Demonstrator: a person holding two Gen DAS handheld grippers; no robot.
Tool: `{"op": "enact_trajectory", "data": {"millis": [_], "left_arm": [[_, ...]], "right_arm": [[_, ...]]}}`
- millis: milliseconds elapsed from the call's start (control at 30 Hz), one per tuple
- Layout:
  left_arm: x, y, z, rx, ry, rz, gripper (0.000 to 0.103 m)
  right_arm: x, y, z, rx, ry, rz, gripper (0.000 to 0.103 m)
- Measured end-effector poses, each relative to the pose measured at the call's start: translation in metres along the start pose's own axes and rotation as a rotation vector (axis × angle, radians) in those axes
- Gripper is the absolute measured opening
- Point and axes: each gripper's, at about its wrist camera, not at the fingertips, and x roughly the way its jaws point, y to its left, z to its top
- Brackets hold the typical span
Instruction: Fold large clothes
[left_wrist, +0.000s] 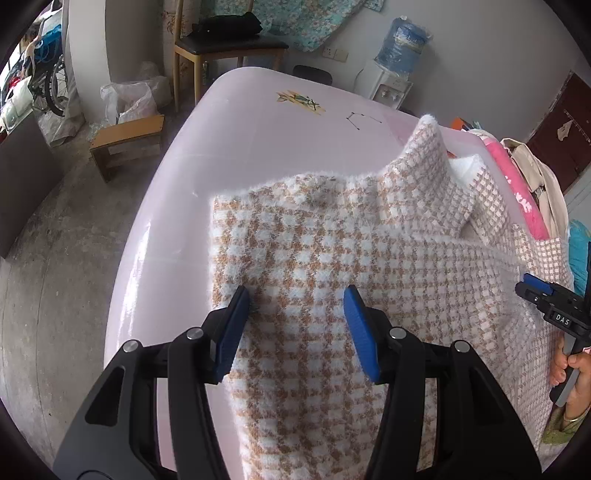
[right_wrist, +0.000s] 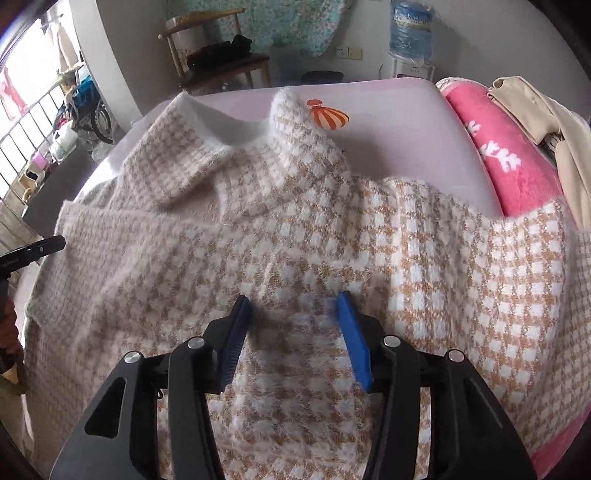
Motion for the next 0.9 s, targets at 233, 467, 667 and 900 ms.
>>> {"op": "enact_trajectory", "data": {"millis": [233,467,667,900], "left_arm": [[-0.022,-0.039,-0.018,0.089,-0.042,0.045,0.071],[0.013,-0.084,-0.048,0.211,0.002,0.123,0.081],[-0.005,-0.090,-0.050,0.199,-0.026,0.111,0.082],[0.011,-0.096,-0.063,0.220,-0.015,0.121,0.088]], "right_arm": [[-0.024,0.057,-0.008,-0.134,-0.048,0.088,0.061],[0.006,0.089,-0.020,-0.206,-0.001,0.031,0.066],[-0.032,0.088,-0.032,-0.186,-0.041,0.024,0.067],[-0.024,0.076,-0.050,-0.141,0.020,-0.004,0.072]]}}
